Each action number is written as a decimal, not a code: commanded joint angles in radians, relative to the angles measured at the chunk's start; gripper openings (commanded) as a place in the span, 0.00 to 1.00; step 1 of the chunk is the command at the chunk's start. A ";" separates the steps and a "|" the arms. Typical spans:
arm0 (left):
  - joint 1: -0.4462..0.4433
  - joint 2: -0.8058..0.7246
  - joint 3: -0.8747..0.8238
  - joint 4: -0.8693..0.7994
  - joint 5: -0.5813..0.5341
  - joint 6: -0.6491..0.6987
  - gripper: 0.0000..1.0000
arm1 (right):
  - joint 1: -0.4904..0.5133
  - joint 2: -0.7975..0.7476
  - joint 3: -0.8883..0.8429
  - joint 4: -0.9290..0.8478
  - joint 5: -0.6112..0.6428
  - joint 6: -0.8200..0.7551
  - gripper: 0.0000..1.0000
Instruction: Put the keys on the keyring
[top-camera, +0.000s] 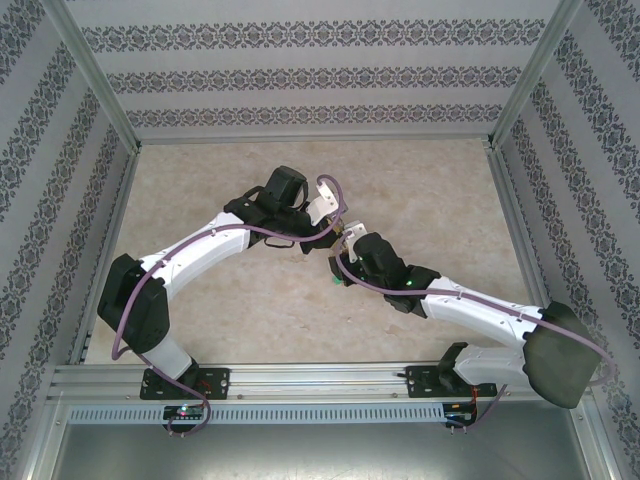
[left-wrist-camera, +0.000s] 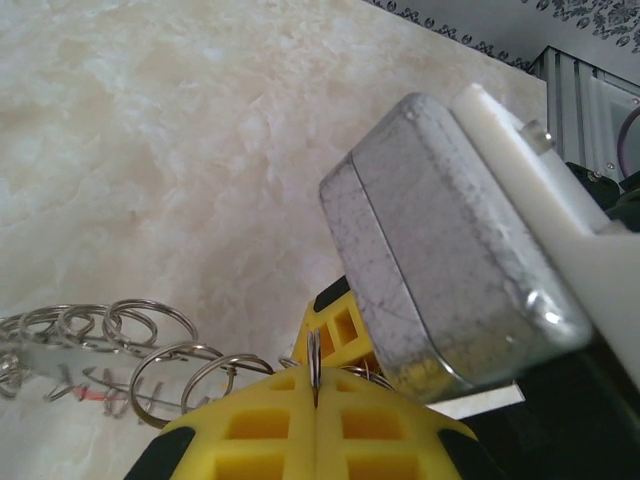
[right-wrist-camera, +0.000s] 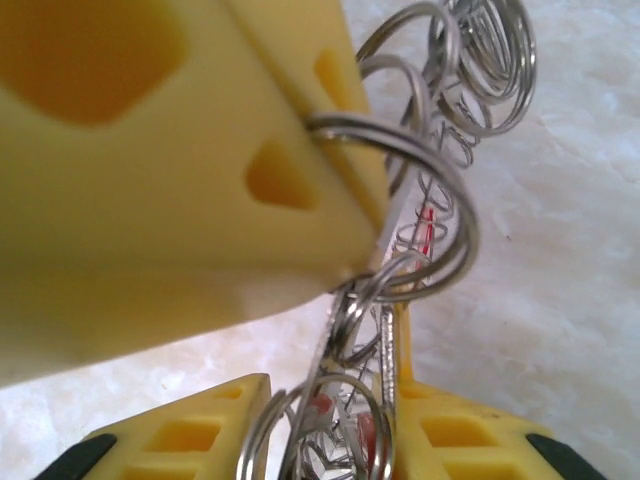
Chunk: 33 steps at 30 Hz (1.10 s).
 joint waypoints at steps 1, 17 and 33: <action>-0.007 -0.017 0.037 0.043 0.031 -0.015 0.00 | 0.012 0.001 0.019 0.012 0.030 -0.013 0.26; 0.022 -0.093 -0.037 0.197 0.013 -0.123 0.53 | -0.075 -0.009 -0.011 0.148 -0.255 0.104 0.10; 0.134 -0.354 -0.301 0.458 -0.197 -0.317 1.00 | -0.293 0.208 -0.050 0.585 -0.652 0.577 0.14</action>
